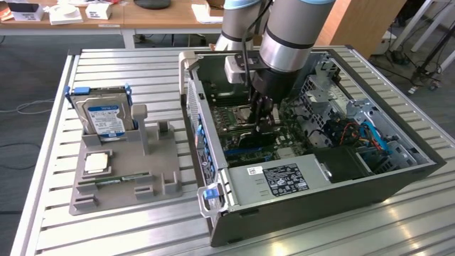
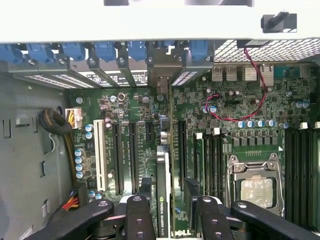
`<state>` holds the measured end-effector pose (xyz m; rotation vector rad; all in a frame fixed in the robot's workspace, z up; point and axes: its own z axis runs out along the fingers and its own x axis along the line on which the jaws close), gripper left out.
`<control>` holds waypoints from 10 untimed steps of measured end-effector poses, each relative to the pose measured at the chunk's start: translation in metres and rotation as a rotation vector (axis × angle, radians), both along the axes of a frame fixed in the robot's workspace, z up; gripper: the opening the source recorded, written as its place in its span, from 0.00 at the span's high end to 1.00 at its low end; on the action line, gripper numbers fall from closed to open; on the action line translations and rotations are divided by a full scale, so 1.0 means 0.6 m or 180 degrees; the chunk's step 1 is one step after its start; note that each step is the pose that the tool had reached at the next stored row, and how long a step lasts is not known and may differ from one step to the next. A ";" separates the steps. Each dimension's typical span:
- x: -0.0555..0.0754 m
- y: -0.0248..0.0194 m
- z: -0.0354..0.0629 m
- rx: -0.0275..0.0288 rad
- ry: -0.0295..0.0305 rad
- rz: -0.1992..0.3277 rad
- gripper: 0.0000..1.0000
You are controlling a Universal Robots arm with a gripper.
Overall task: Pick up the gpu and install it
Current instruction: 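Insert the gpu into the slot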
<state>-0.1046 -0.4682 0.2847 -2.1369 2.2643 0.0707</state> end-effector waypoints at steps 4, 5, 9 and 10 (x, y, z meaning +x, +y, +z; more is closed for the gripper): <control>0.000 0.0000 0.002 -0.0002 0.0000 0.0000 0.60; 0.000 0.0000 0.003 -0.0002 0.0000 0.0000 0.60; 0.000 0.0000 0.008 -0.0001 0.0000 0.0000 0.60; 0.000 0.0000 0.009 -0.0001 0.0000 0.0000 0.60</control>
